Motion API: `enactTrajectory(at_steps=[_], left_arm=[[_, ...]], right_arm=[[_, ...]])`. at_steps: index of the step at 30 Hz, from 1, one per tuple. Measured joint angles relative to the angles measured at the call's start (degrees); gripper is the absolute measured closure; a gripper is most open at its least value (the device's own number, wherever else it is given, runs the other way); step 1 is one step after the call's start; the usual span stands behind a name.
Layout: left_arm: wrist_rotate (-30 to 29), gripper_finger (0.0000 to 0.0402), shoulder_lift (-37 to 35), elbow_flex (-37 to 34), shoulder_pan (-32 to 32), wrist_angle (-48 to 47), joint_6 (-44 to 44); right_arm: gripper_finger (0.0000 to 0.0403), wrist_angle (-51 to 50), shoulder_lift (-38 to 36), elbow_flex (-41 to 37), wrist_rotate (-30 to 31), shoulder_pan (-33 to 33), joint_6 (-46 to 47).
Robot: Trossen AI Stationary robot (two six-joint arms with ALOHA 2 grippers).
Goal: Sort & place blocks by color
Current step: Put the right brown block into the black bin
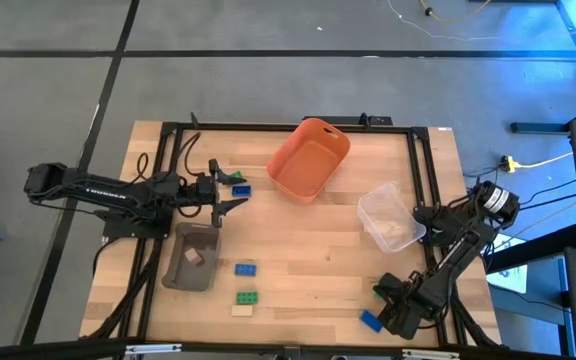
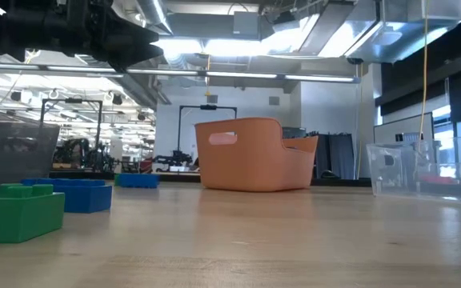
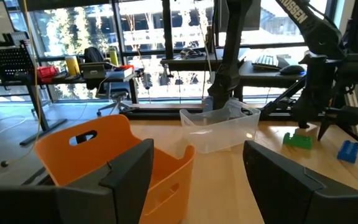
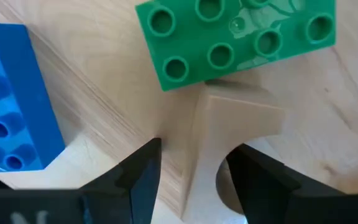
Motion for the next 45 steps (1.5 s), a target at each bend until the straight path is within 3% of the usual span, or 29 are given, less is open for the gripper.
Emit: enactTrajectory(at_steps=[3,7,15,19,22,25,30,35,40,45], left_arm=[[0.0,0.0161,0.01,0.0,0.0,0.04,-0.02],[-0.01,0.0161,0.01,0.02,0.0,0.14,-0.3],[0.72,0.0161,-1.3,0.02,-0.04,0.38,-3.14],[0.87,0.0161,-1.92,0.02,-0.07,0.21,-5.06],[1.77,0.0161,-1.92,0.04,-0.07,0.18,-6.23],[4.38,0.0161,-1.92,0.04,-0.07,0.24,-6.21],[7.25,0.0161,-1.92,0.04,-0.07,0.39,-4.83],[11.08,0.0161,-1.91,0.04,-0.16,0.43,-5.86],[7.81,0.0161,0.23,0.13,-1.83,2.97,-8.33],[0.1,0.0161,6.94,0.07,-4.88,7.24,-8.05]], right_arm=[[0.0241,-0.32,-0.01,-0.03,-0.03,0.01,-0.39],[0.0342,-1.61,-0.98,-0.31,-0.56,0.15,-3.28],[0.0347,-1.74,-11.2,-0.57,-5.42,0.17,-8.78],[0.0347,3.54,-17.42,-0.59,2.47,-0.86,-10.55],[0.0347,9.68,-19.95,-0.56,10.56,-3.88,-17.95],[0.0347,14.37,-20.62,-0.51,16.13,-8.49,-31.69],[0.0347,25.46,-19.96,-2.84,16.65,-20.48,-58.75],[0.0347,52.32,-19.4,-11.01,14.16,-33.97,-83.29],[0.0347,78.72,-14.7,-16.39,4.05,-46.72,-92.31],[0.0347,84.03,-9.31,-12.64,-1.95,-52.83,-96.06]])
